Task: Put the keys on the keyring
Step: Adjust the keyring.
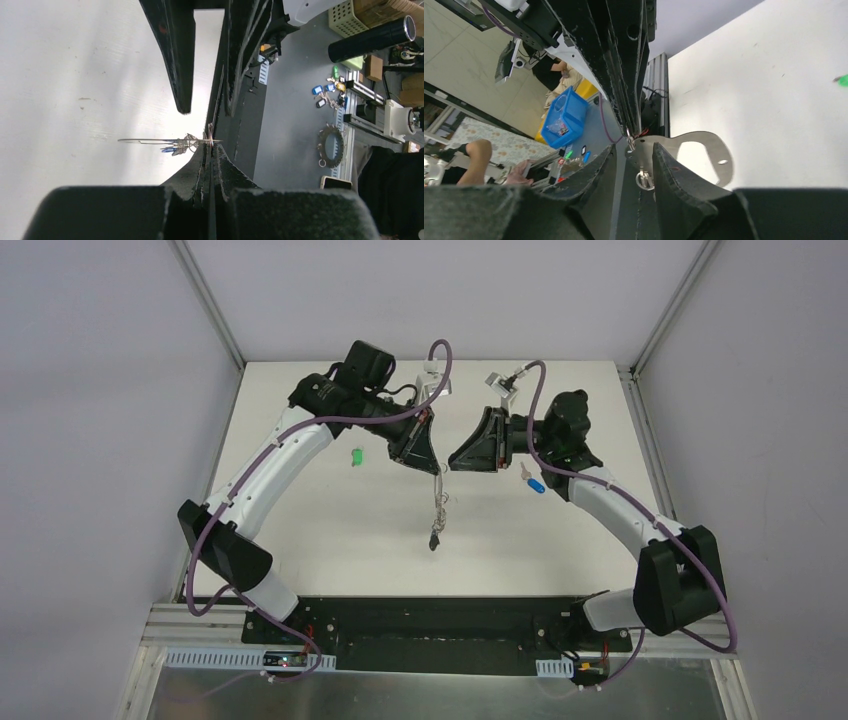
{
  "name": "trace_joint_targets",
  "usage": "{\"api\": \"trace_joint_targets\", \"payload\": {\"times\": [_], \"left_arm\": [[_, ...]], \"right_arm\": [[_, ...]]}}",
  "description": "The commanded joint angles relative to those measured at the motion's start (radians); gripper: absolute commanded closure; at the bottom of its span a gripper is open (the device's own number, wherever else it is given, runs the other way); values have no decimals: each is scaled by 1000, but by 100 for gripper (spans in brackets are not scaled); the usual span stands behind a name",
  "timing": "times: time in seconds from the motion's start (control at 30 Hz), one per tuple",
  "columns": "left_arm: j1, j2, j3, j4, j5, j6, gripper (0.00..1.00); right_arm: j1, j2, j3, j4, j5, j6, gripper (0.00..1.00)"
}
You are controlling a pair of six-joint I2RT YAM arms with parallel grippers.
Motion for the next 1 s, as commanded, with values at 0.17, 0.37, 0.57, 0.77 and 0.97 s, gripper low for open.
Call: {"api": "trace_joint_targets", "payload": {"times": [0.17,0.37,0.57,0.77,0.97], "left_arm": [[-9,-57,-72,96,15,-8,100],[-9,-56,-83,96,20,-9,100],[-9,-55,-85,103,23,-10,100],[-9,-46,-85,109,24,-19,100],[-9,-42,-88,110,25,-18,100]], "right_arm": [[60,-37,95,-327,0,-303,68],[67,-31,103,-339,6,-312,76],[71,-28,105,-368,9,-336,85],[82,-22,106,-372,15,-338,86],[87,-19,109,-374,16,-336,91]]}}
